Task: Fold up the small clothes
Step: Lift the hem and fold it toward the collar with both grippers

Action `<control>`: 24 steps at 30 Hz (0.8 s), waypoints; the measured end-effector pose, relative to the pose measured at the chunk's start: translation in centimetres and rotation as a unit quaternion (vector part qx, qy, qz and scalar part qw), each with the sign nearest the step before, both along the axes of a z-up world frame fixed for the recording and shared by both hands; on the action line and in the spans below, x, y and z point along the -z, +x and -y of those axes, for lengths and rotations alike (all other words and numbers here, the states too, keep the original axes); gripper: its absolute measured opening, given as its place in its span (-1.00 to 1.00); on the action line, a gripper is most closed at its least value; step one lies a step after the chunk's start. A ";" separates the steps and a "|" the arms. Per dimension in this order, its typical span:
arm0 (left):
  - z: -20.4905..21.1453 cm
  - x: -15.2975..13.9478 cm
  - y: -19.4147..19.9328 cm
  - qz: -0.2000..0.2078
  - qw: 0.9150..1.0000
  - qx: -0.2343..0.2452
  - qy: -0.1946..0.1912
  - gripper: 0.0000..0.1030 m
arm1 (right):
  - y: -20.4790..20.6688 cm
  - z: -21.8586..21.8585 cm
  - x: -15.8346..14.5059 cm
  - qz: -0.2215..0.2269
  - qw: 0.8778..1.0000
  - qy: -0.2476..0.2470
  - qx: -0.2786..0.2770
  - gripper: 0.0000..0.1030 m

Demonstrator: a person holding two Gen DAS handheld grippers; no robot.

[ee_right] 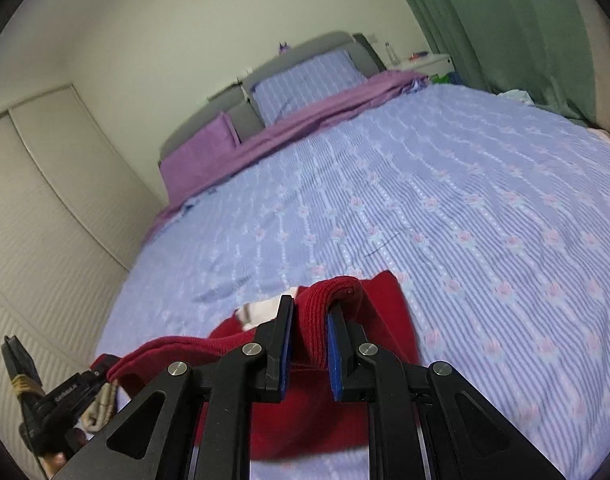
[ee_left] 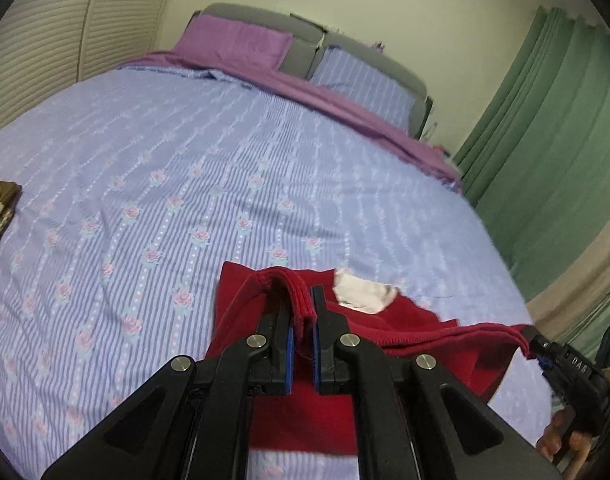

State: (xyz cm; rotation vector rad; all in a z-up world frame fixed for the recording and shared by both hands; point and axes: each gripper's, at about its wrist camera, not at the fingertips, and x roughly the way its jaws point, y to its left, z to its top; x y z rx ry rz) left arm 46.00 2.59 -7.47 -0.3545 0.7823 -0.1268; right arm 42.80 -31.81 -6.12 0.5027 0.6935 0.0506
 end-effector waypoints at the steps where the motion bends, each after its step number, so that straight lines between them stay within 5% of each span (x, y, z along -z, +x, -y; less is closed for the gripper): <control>1: 0.1 0.5 0.6 -0.004 1.000 0.003 0.005 -0.83 | 1.0 -0.1 0.5 -0.009 1.000 -0.007 -0.003 -0.69; 21: -0.4 8.3 7.9 -0.101 0.995 0.012 0.005 -0.75 | 8.7 -0.7 7.3 -0.097 0.994 -0.049 -0.016 -0.69; 23: -0.4 7.9 7.9 -0.108 0.994 0.022 -0.003 -0.62 | 8.5 -1.0 7.1 -0.093 0.994 -0.058 -0.023 -0.66; 24: -0.6 7.7 7.9 -0.111 0.993 0.032 -0.017 -0.39 | 8.5 -1.1 6.9 -0.093 0.993 -0.061 -0.028 -0.62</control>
